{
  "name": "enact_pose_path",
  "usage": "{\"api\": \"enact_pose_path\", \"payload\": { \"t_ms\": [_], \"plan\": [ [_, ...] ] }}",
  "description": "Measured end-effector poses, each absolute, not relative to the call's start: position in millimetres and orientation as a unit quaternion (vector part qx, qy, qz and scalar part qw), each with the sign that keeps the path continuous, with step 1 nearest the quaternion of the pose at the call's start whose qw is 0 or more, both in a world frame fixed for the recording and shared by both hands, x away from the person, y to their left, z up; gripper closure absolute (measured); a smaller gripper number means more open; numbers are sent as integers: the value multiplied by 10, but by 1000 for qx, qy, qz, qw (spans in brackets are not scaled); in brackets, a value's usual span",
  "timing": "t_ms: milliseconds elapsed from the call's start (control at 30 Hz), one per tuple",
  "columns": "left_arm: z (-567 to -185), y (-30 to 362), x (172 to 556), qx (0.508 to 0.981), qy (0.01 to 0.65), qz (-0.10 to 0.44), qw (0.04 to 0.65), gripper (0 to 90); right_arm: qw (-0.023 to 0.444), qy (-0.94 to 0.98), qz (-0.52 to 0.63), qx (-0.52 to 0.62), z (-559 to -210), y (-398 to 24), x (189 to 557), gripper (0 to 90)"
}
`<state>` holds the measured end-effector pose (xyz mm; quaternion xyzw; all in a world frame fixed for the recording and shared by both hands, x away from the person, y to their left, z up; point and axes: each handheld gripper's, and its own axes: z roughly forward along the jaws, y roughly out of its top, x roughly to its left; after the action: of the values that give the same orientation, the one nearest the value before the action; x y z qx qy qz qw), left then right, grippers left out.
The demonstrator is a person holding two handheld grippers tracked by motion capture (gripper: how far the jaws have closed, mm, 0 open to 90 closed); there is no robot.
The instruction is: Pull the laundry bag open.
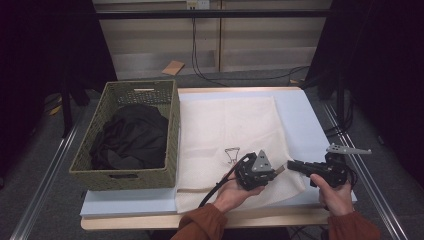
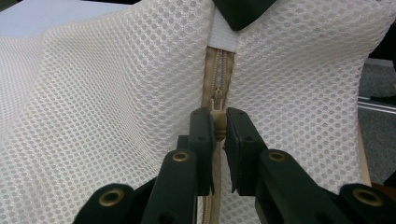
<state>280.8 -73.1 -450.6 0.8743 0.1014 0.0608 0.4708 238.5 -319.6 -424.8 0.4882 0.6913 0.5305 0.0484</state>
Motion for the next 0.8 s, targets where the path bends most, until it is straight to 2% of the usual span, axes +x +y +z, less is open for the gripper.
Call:
{"api": "enact_pose_path", "payload": {
  "t_ms": [500, 800],
  "plan": [
    [-4530, -696, 2819, 891, 91, 58, 441, 816, 54, 696, 532, 480, -4227, -3163, 2378, 847],
    [-4555, -688, 2821, 888, 92, 54, 447, 816, 56, 695, 533, 480, -4228, -3169, 2381, 847]
  ]
}}
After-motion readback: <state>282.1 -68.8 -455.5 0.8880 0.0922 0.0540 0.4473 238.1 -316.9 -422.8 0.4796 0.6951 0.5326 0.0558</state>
